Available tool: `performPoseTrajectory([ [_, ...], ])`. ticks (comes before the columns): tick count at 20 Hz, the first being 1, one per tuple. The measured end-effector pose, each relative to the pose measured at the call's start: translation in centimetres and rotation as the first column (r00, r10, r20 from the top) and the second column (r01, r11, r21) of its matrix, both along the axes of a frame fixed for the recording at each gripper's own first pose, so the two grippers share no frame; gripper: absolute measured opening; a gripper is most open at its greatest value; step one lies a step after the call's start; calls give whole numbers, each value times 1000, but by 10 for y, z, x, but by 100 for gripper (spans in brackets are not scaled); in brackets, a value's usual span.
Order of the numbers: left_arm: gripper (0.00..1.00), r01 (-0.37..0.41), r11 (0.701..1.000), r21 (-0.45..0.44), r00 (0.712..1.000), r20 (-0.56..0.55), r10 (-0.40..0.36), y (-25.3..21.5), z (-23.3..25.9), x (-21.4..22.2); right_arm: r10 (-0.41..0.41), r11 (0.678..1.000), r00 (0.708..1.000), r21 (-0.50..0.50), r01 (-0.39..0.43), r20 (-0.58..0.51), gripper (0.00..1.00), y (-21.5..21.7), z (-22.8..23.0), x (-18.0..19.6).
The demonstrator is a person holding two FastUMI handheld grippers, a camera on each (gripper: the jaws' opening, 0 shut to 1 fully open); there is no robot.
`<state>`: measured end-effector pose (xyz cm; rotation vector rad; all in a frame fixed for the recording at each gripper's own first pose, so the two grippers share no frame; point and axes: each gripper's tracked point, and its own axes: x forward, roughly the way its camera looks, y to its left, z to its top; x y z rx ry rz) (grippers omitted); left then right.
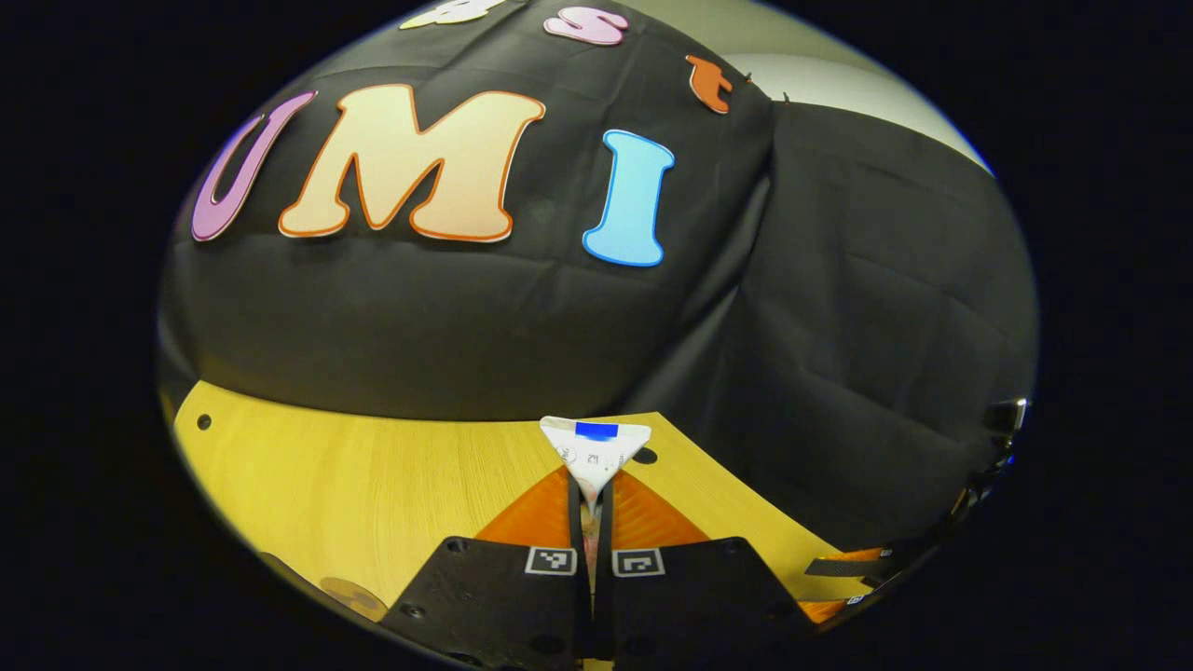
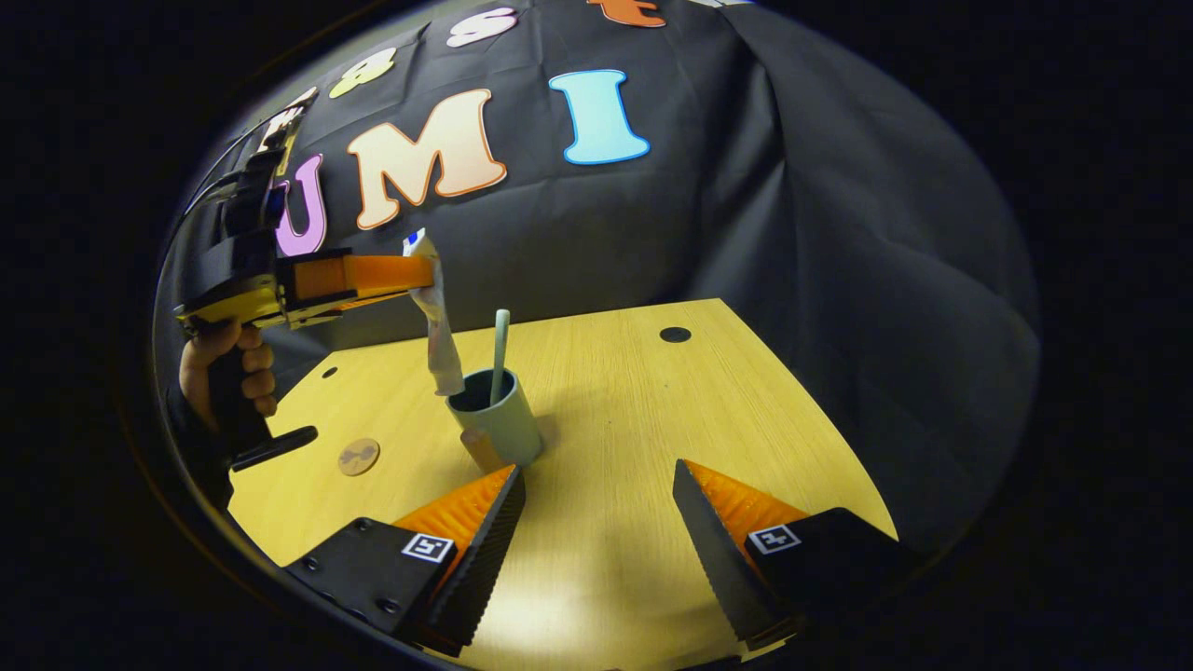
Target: Put the toothbrush and toothpaste on the desktop into the cup, then pick up the cup and place it on the coaster on the desktop.
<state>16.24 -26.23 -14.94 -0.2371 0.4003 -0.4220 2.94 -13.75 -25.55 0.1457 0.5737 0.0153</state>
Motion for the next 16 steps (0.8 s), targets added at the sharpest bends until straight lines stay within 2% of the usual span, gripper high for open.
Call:
performPoseTrajectory([
  [1, 0, -5, 1000, -5, 1000, -21, 5, -4, -7, 0, -4, 1000, 1000, 1, 4, -3, 95, -2, -1, 0],
  [2, 0, -15, 1000, -12, 999, -42, 14, -6, -14, 0, -7, 1000, 1000, 5, 7, -6, 99, -5, -1, -1],
  [4, 0, -32, 999, -17, 997, -72, 31, -7, -23, -1, -13, 1000, 1000, 16, 13, -14, 99, -9, -4, -2],
  [5, 2, -40, 999, -10, 996, -85, 39, -8, -30, -3, -15, 1000, 1000, 24, 15, -18, 94, -10, -5, -2],
  [7, 1, -47, 999, 2, 993, -111, 47, -8, -38, -8, -10, 999, 1000, 38, 11, -22, 99, -10, -4, 0],
  [8, 6, -45, 999, 1, 991, -123, 45, -9, -42, -12, -5, 999, 1000, 41, 6, -26, 98, -9, -4, 2],
  [9, 5, -41, 999, -6, 991, -130, 40, -11, -45, -19, 4, 999, 999, 45, -3, -32, 94, -6, -5, 4],
  [11, 8, -42, 999, -1, 990, -137, 41, -11, -49, -24, 31, 998, 999, 53, -29, -42, 99, 2, -3, 9],
  [13, 22, -51, 999, 5, 991, -123, 51, -5, -47, -39, 72, 996, 996, 59, -69, -45, 98, 13, 2, 14],
  [15, 46, -75, 997, -2, 994, -85, 75, 6, -37, -45, 119, 992, 991, 52, -117, -55, 98, 26, 8, 19],
  [16, 63, -102, 995, 9, 993, -66, 103, 19, -33, -50, 141, 989, 988, 49, -138, -65, 98, 33, 10, 22],
])
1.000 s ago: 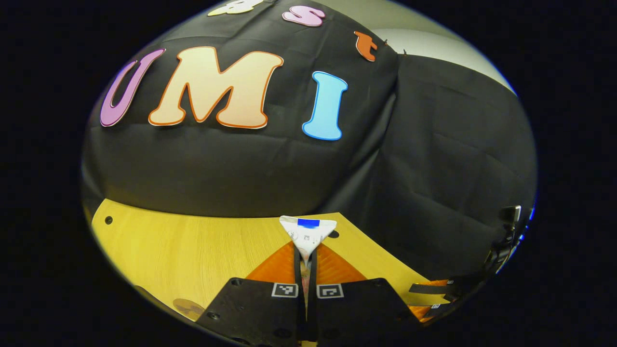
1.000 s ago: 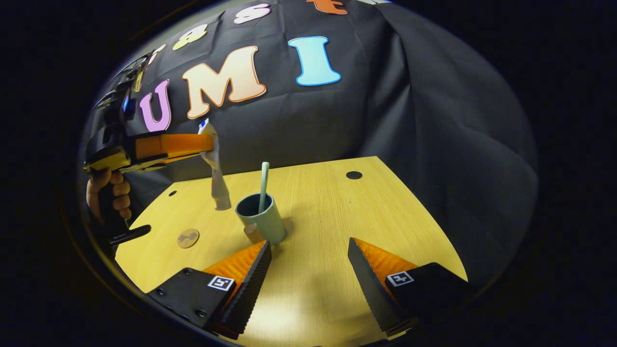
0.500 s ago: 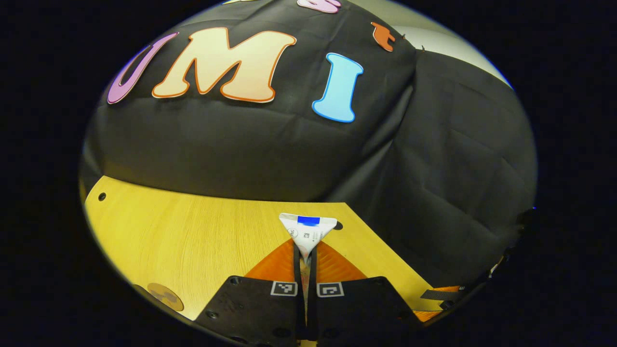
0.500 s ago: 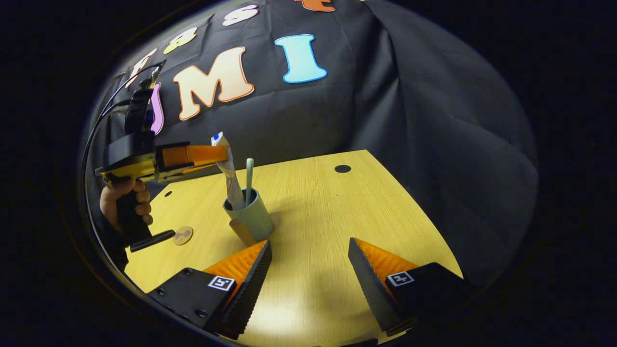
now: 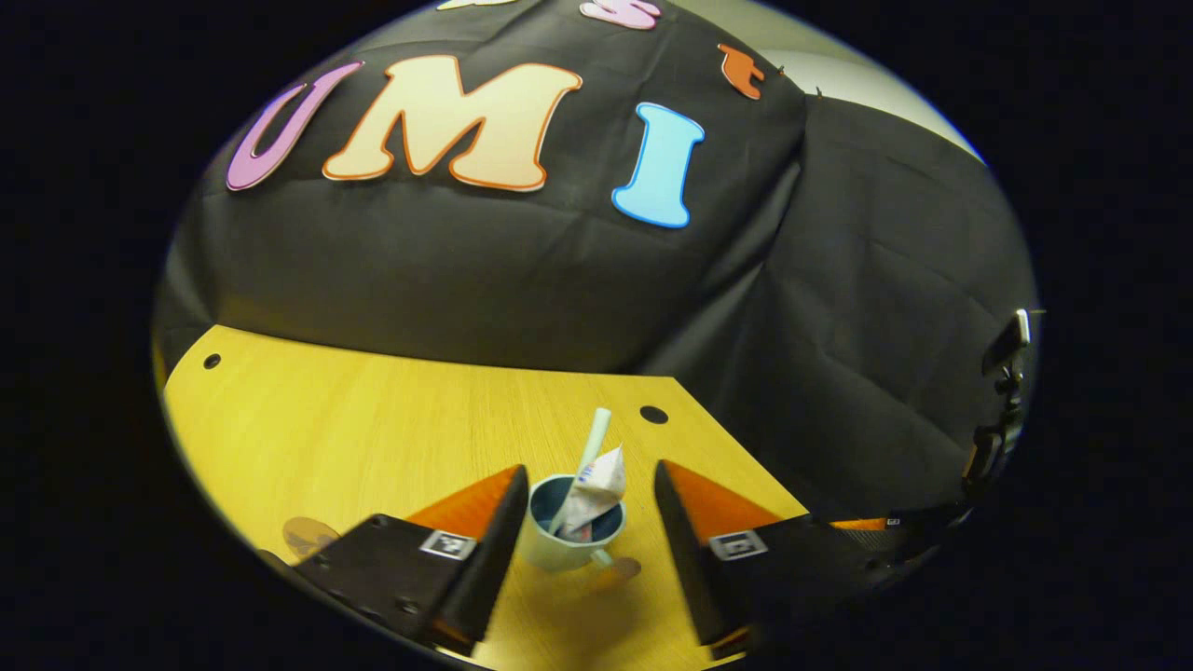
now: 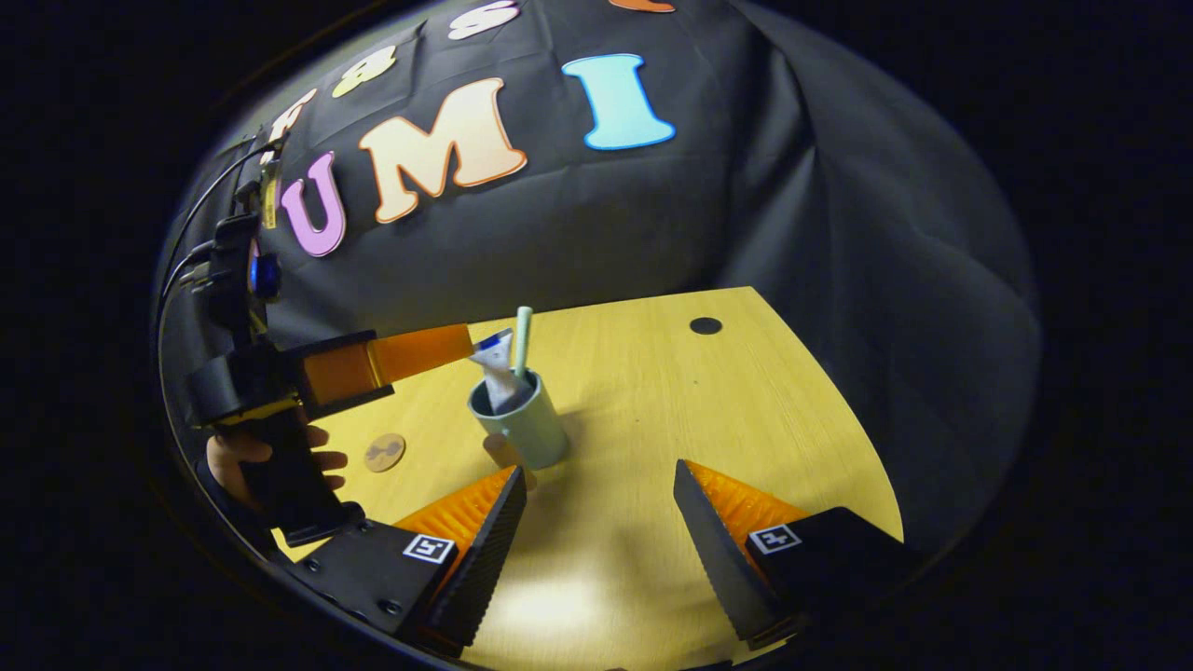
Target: Put the toothbrush and toothpaste on the desktop into the cup, then pick up the cup and place it on the coaster on the desktop.
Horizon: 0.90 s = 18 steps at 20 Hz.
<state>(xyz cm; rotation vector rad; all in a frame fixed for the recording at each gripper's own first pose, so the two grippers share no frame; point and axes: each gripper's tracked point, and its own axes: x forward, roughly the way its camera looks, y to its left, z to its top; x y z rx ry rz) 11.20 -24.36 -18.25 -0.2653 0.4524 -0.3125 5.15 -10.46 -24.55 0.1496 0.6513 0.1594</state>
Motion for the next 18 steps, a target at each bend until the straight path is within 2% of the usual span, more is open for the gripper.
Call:
performPoseTrajectory([
  [2, 98, -34, 999, 27, 999, 30, 33, 24, 8, -8, 44, 999, 999, -1, -44, -22, 98, 17, 7, 6],
  [4, 95, -79, 995, 56, 996, 40, 77, 57, 11, -19, 73, 997, 996, -19, -75, -55, 94, 29, 12, 12],
  [5, 95, -97, 993, 62, 995, 41, 94, 72, 13, -29, 85, 996, 993, -28, -87, -78, 98, 36, 13, 14],
  [6, 95, -116, 991, 68, 993, 44, 113, 87, 15, -36, 99, 994, 989, -31, -103, -106, 94, 43, 13, 15],
  [7, 95, -133, 988, 82, 990, 49, 129, 103, 15, -44, 110, 993, 985, -32, -115, -135, 98, 50, 13, 17],
  [8, 95, -152, 983, 103, 988, 54, 147, 120, 16, -50, 121, 991, 980, -33, -128, -161, 94, 56, 12, 20],
  [10, 95, -180, 973, 142, 983, 57, 173, 149, 15, -68, 135, 988, 967, -50, -149, -215, 98, 65, 5, 32],
  [11, 95, -193, 969, 156, 981, 58, 186, 162, 13, -75, 139, 986, 961, -56, -157, -240, 94, 68, 1, 35],
  [13, 95, -216, 961, 170, 976, 50, 211, 186, 12, -92, 138, 983, 942, -70, -167, -307, 98, 74, -10, 42],
  [14, 95, -227, 958, 175, 974, 43, 223, 197, 11, -100, 135, 982, 931, -81, -171, -338, 98, 76, -16, 46],
  [15, 95, -244, 954, 175, 970, 36, 241, 207, 8, -106, 133, 979, 918, -93, -180, -375, 93, 78, -23, 49],
  [16, 95, -256, 951, 173, 967, 26, 255, 215, 5, -113, 134, 976, 903, -102, -191, -409, 98, 80, -31, 51],
  [17, 95, -266, 949, 171, 963, 15, 267, 223, 1, -120, 131, 973, 889, -114, -200, -439, 98, 83, -37, 52],
  [18, 95, -274, 946, 172, 961, 0, 278, 231, -3, -127, 131, 969, 878, -129, -213, -461, 93, 85, -43, 55],
])
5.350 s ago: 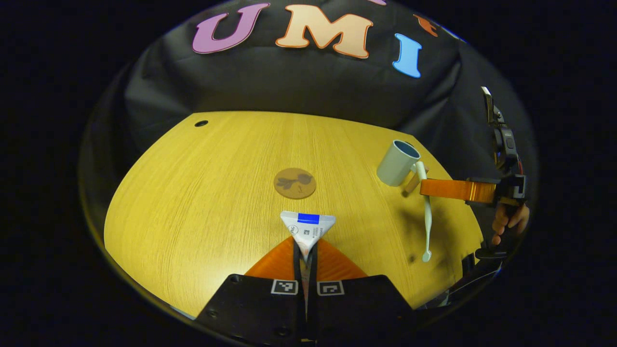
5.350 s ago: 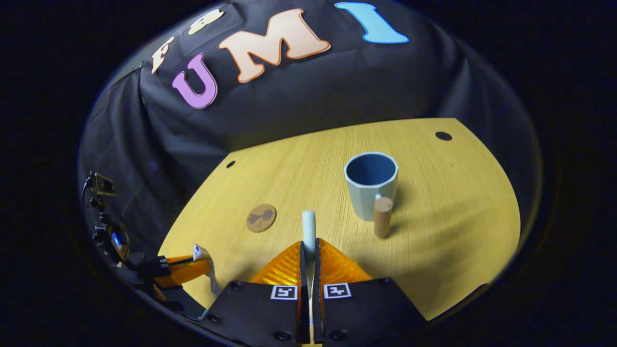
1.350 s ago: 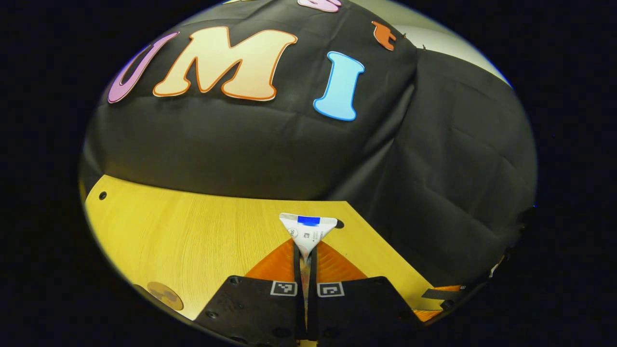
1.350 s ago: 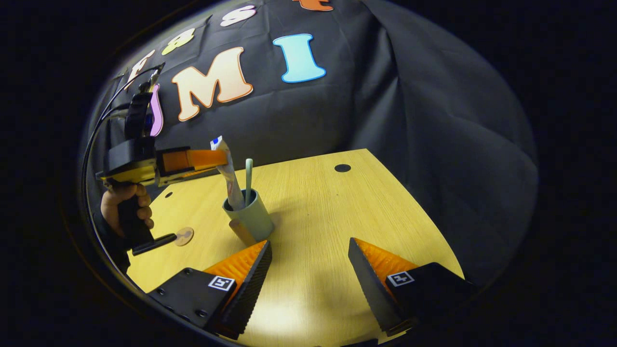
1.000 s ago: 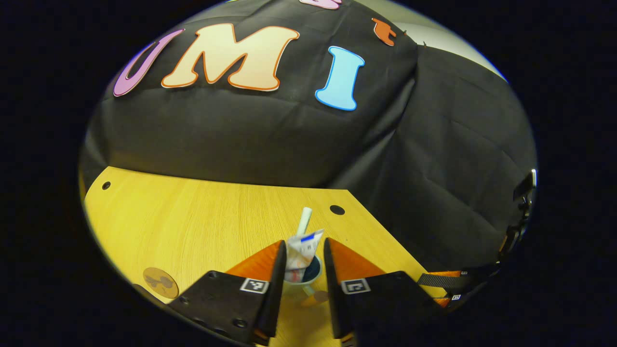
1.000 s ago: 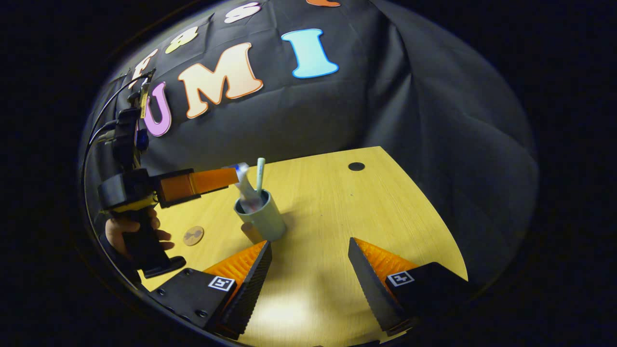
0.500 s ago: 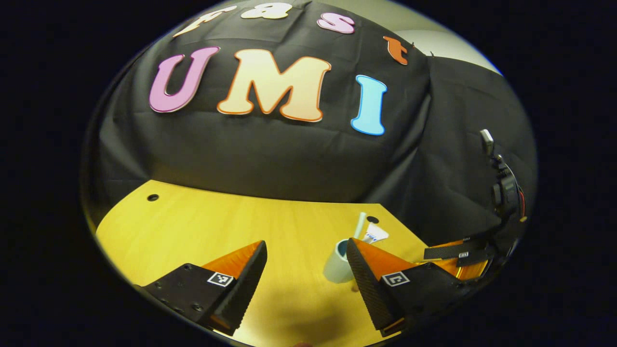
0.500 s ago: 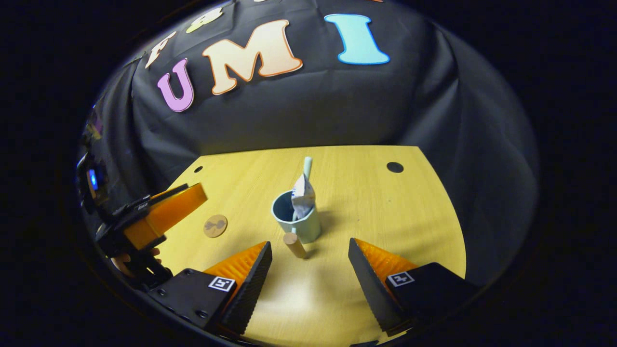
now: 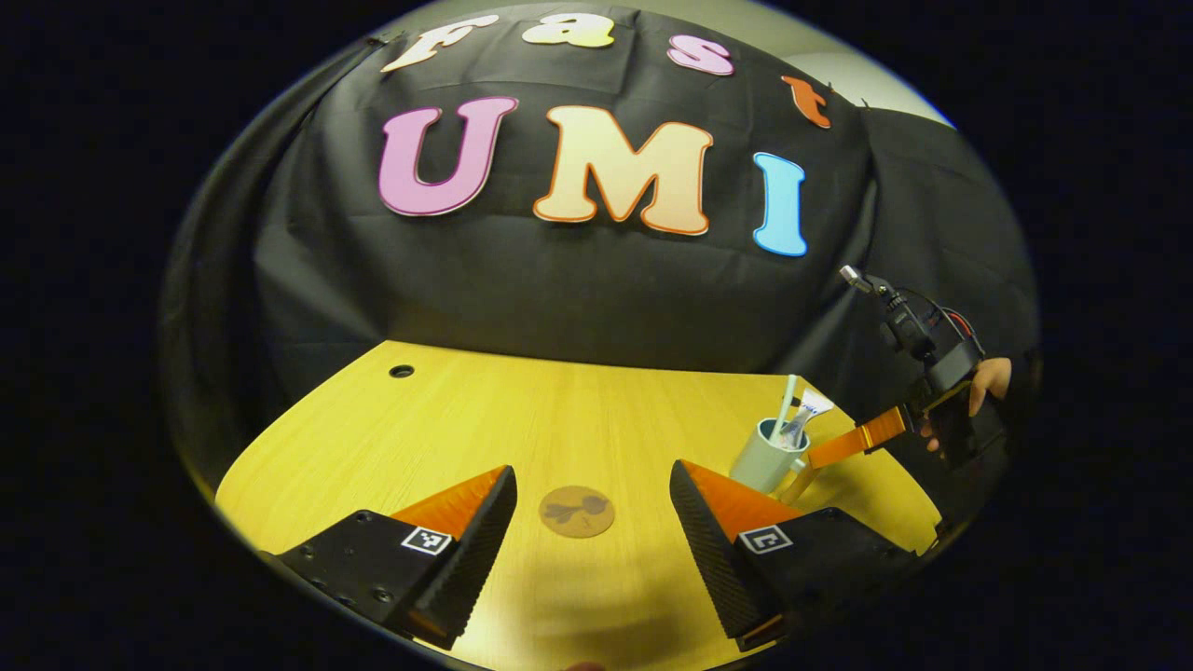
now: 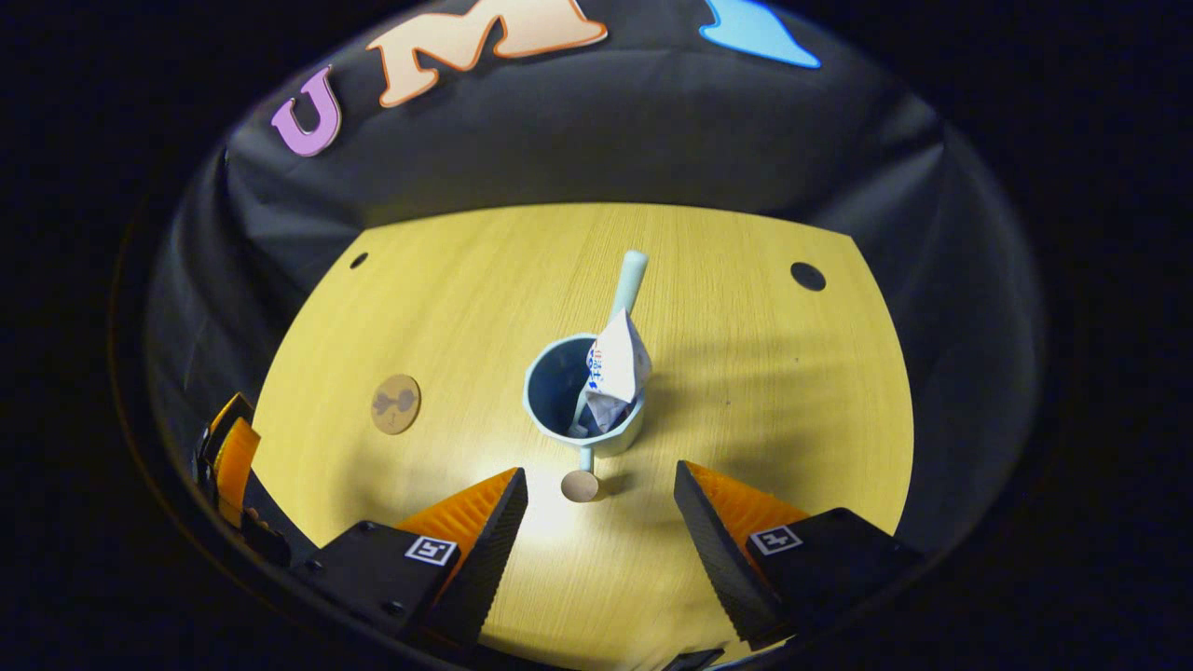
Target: Put the toothbrush and toothpaste on the desktop into the cup, then pick up the cup and place it on the coaster on the desktop.
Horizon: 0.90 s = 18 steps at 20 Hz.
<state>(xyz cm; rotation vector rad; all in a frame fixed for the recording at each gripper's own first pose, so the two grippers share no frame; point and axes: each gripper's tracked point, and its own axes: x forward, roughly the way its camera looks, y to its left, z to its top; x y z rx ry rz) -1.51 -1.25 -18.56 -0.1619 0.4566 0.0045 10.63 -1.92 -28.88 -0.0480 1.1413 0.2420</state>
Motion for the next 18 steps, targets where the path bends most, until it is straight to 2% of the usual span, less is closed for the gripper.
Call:
performPoseTrajectory([
  [1, 95, -15, 1000, 1, 1000, -17, 15, 8, -5, -7, 11, 1000, 1000, -21, -11, -20, 97, 2, -5, 2],
  [2, 95, -30, 1000, 2, 999, -32, 30, 16, -11, -13, 24, 999, 999, -39, -25, -39, 92, 3, -10, 3],
  [3, 95, -49, 999, 1, 998, -39, 49, 23, -13, -18, 33, 998, 998, -59, -36, -55, 97, 4, -15, 4],
  [4, 95, -67, 998, -4, 997, -46, 66, 30, -16, -23, 40, 995, 996, -85, -46, -73, 91, 4, -21, 6],
  [8, 95, -132, 991, -21, 990, -56, 130, 59, -19, -40, 44, 985, 986, -156, -69, -158, 88, 3, -44, 16],
  [10, 95, -157, 987, -13, 985, -77, 156, 73, -27, -52, 33, 985, 980, -157, -65, -195, 87, 7, -52, 19],
  [12, 95, -185, 983, -12, 979, -88, 184, 86, -29, -59, 36, 985, 973, -158, -73, -228, 83, 12, -61, 19],
  [13, 96, -197, 980, -12, 977, -90, 195, 91, -31, -61, 39, 983, 971, -167, -80, -235, 77, 11, -63, 19],
  [16, 96, -215, 977, -4, 972, -96, 213, 105, -31, -67, 48, 976, 964, -192, -101, -263, 74, 11, -72, 16],
  [18, 95, -218, 976, 0, 971, -98, 217, 108, -32, -66, 58, 971, 957, -205, -120, -284, 66, 8, -75, 12],
])
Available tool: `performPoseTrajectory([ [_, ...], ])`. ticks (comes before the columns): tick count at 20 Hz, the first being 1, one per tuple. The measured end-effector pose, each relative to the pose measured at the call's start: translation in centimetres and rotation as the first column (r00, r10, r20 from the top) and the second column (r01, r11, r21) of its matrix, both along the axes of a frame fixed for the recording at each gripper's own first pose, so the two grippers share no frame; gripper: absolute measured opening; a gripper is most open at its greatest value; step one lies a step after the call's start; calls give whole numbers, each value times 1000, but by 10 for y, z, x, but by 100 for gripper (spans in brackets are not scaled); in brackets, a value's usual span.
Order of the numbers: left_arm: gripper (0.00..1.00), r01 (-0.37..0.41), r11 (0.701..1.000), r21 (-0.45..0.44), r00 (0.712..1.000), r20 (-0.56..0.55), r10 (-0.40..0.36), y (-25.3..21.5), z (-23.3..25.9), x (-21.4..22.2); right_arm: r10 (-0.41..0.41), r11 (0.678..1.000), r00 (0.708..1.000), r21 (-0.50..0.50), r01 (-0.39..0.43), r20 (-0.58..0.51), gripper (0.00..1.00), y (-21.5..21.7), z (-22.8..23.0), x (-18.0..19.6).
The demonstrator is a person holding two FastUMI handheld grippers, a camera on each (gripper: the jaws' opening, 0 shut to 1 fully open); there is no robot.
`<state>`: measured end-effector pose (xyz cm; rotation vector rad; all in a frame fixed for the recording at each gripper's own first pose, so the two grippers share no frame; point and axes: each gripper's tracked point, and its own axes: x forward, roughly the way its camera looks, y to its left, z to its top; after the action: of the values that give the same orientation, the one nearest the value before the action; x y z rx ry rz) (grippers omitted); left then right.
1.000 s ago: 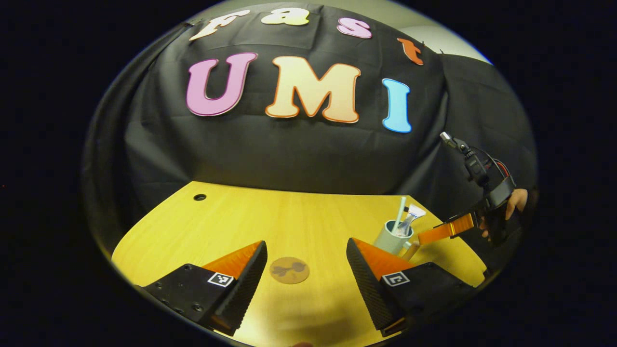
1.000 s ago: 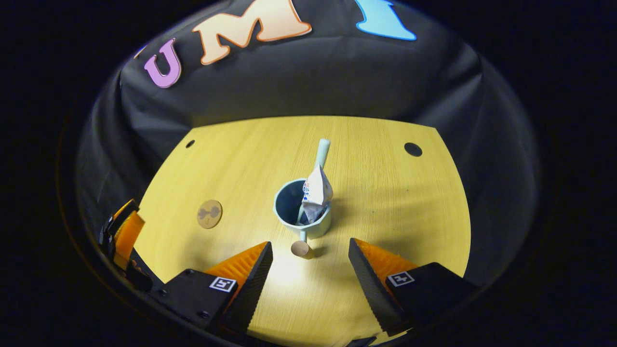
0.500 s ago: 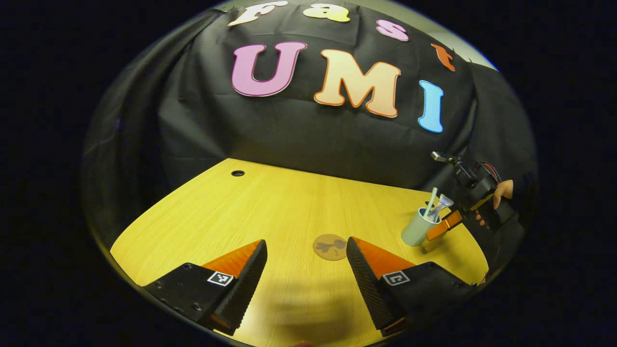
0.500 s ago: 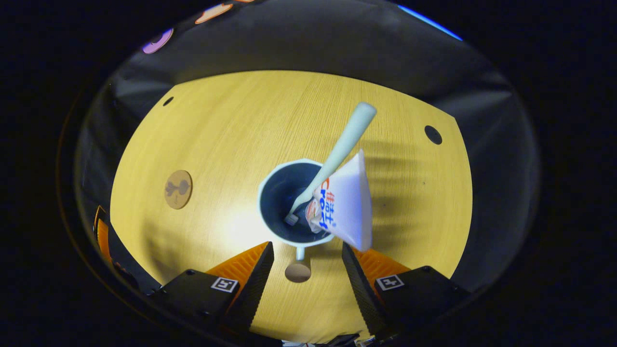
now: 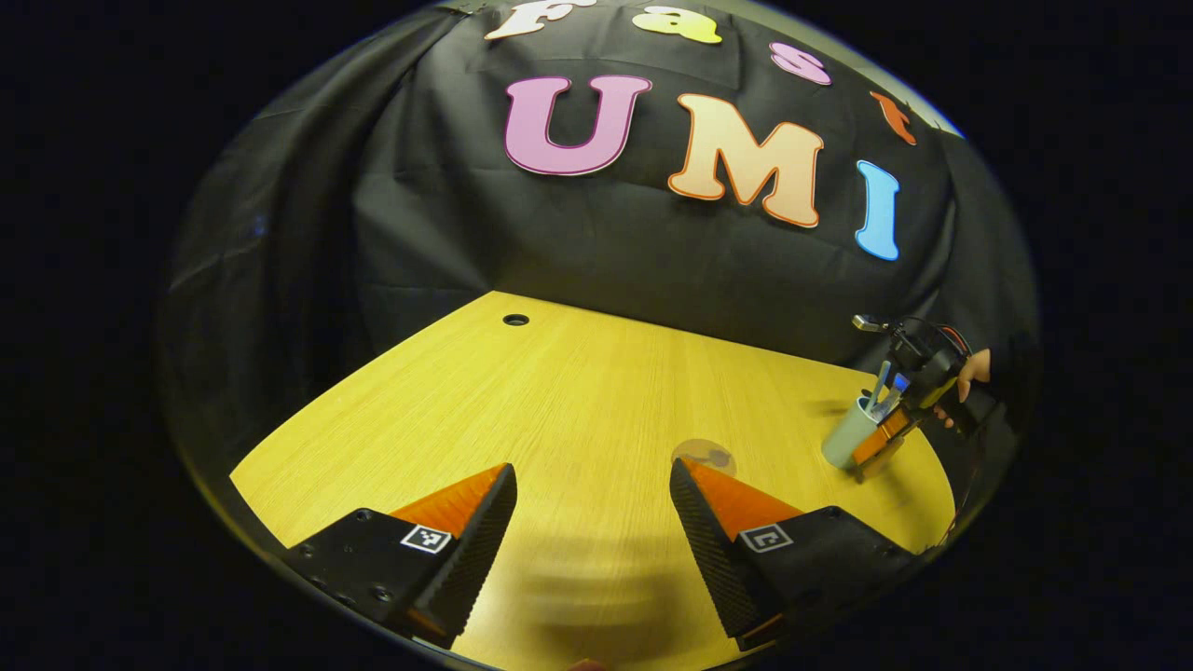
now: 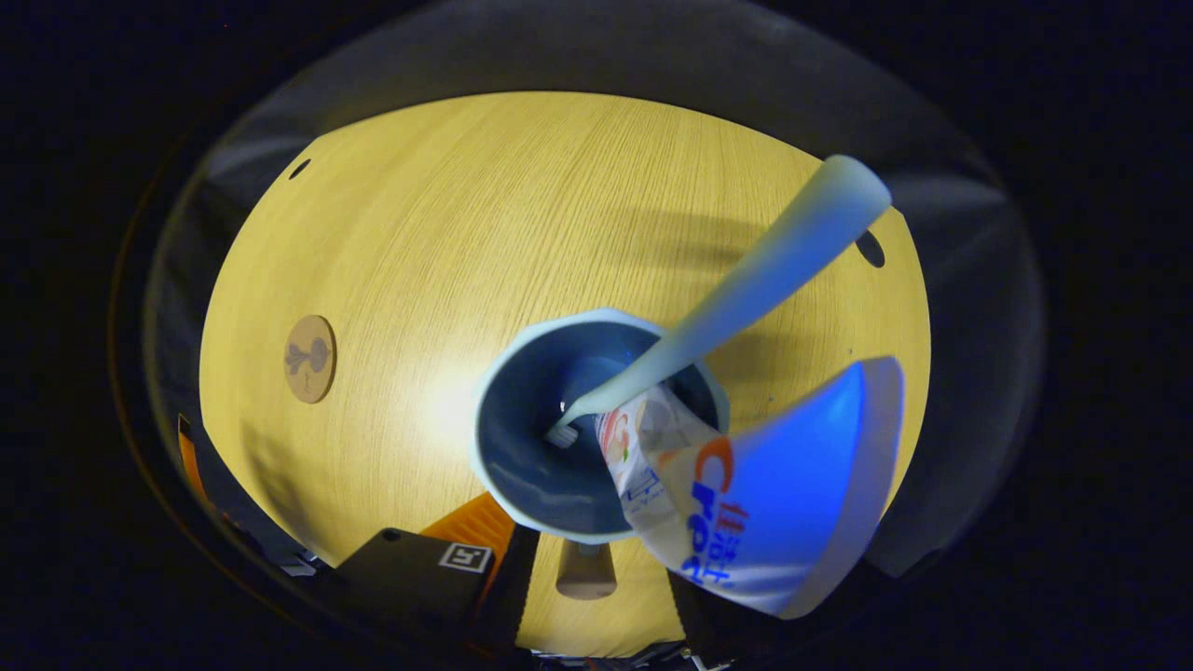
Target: Put the toothbrush and toothpaste on the desktop into the cup, then pick up the cup and place it on the coaster on the desktop.
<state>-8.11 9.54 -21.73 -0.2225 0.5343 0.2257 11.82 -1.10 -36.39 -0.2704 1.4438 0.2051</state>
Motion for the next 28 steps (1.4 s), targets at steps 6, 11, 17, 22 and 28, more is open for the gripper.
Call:
performPoseTrajectory([
  [6, 95, 12, 1000, -12, 1000, -13, -12, 6, -5, 2, 14, 1000, 1000, -3, -14, 2, 30, 9, 4, -5],
  [11, 95, 43, 999, 4, 999, -5, -43, 16, -5, 12, 34, 999, 999, 40, -35, 27, 27, 37, 8, -8],
  [17, 95, 87, 996, -26, 996, -8, -87, 22, -13, 24, 87, 992, 994, 88, -92, 61, 29, 57, 39, -18],
  [22, 95, 103, 994, -36, 995, -2, -103, 36, -18, 29, 85, 996, 996, 38, -86, 8, 29, 44, 26, -13],
  [28, 95, 91, 994, -63, 996, -14, -92, 49, -26, 28, 54, 998, 998, -10, -54, -22, 35, 43, 10, -5],
])
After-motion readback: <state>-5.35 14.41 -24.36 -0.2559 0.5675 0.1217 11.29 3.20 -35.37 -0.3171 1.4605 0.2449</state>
